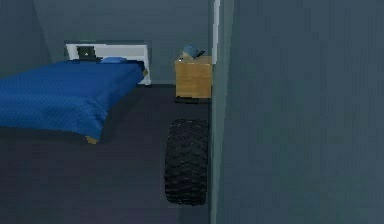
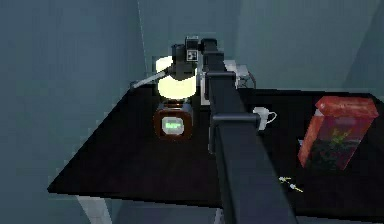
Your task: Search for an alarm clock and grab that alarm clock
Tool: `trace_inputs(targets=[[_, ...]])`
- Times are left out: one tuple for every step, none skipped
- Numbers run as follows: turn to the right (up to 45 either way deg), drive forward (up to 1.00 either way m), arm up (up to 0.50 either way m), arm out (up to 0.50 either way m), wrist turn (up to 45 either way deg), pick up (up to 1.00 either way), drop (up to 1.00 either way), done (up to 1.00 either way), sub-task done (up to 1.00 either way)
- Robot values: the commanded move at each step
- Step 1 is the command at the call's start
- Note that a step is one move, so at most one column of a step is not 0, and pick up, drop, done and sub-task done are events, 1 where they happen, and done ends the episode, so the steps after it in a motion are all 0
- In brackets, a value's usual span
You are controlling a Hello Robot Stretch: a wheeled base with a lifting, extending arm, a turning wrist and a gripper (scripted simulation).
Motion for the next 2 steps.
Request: trace_inputs(targets=[[0.0,0.00,0.00,0.00,45.0,0.00,0.00,0.00,0.00],[0.0,0.00,0.00,0.00,9.0,0.00,0.00,0.00,0.00]])
